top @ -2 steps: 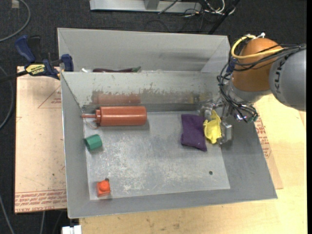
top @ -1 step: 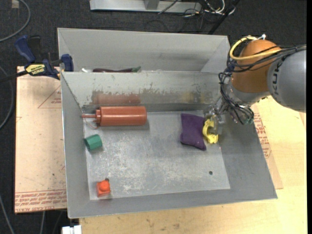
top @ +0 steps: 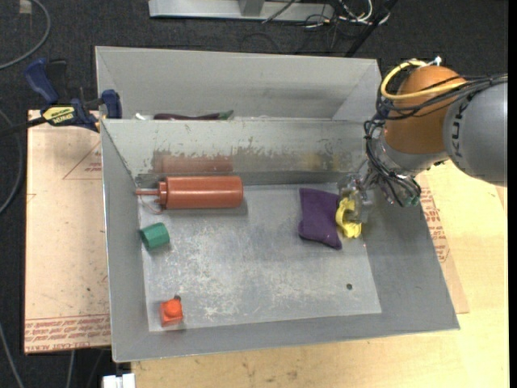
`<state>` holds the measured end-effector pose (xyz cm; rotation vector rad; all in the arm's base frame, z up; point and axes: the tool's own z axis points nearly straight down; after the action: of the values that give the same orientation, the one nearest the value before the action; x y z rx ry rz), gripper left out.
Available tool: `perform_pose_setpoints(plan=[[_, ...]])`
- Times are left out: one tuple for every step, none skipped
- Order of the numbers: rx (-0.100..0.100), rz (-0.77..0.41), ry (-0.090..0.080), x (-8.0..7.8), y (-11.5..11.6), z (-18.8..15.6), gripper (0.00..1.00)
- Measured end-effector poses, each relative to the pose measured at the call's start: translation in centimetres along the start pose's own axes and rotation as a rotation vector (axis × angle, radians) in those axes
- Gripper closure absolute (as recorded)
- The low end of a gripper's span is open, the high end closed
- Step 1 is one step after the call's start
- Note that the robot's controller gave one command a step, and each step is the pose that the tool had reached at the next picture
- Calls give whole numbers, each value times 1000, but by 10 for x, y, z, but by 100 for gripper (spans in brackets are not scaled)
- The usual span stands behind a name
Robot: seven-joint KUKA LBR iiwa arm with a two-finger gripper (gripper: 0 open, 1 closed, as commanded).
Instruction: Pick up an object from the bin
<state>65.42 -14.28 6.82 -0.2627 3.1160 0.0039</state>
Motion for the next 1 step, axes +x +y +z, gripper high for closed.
perform_pose_setpoints(plan=[[-1, 15, 3, 1, 0, -4, 100]])
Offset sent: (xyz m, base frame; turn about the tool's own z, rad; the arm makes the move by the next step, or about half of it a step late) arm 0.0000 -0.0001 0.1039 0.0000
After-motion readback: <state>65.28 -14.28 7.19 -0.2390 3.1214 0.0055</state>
